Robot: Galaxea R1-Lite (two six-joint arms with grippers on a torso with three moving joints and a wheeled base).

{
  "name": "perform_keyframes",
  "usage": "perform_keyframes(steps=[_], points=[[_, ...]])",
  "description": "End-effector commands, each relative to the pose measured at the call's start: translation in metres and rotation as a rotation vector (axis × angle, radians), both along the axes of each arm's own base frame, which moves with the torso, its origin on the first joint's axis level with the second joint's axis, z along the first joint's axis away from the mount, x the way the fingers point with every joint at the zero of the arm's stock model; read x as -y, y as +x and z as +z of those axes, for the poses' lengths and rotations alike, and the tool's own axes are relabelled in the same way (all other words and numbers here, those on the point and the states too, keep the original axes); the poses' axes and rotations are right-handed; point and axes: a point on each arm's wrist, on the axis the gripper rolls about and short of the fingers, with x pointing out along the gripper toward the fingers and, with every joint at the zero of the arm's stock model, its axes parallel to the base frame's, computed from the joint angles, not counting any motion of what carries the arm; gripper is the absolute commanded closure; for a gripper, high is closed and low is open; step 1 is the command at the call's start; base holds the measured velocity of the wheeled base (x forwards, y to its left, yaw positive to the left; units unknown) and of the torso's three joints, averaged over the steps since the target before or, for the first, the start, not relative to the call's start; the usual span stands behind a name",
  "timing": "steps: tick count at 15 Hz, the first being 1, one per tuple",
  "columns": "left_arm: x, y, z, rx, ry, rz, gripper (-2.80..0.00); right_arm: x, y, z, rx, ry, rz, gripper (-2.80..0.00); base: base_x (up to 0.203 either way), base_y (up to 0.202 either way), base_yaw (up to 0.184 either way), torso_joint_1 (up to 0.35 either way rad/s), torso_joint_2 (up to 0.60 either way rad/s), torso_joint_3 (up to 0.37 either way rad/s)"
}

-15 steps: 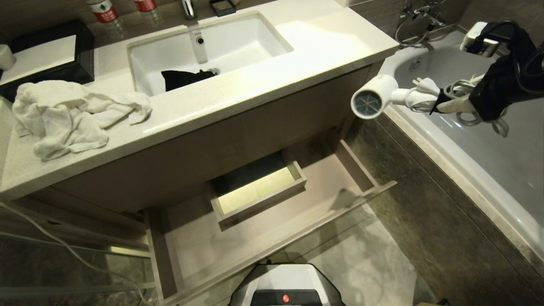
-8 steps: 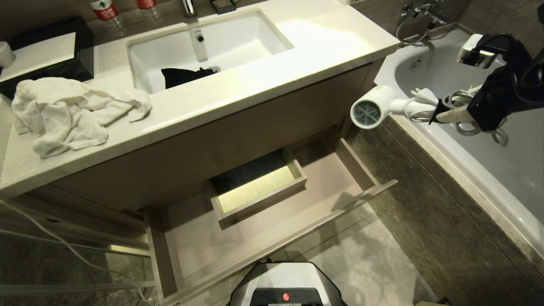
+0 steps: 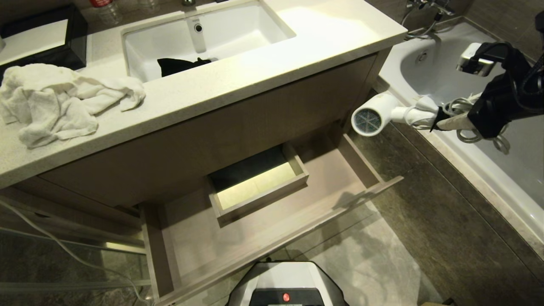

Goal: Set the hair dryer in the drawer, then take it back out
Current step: Put it into the drawer

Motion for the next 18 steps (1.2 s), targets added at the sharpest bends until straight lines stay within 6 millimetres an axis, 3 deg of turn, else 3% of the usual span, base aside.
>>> perform_keyframes(steps=[1,11,18], points=[[0.000,0.000,0.000,0.000,0.000,0.000,0.00,0.000,-0.001,-0.005,-0.021,-0.003,0.004,0.00,0.000,0.000,0.000,-0.196,0.32,0.140],[0.000,0.000,0.000,0.000,0.000,0.000,0.00,0.003,0.004,-0.023,-0.059,-0.002,-0.007,0.00,0.003,-0.014,0.151,-0.195,0.33,0.132],[0.000,0.000,0.000,0.000,0.000,0.000,0.00,0.003,-0.003,-0.029,-0.093,-0.003,-0.010,0.00,0.001,-0.002,0.022,-0.012,0.02,0.009]])
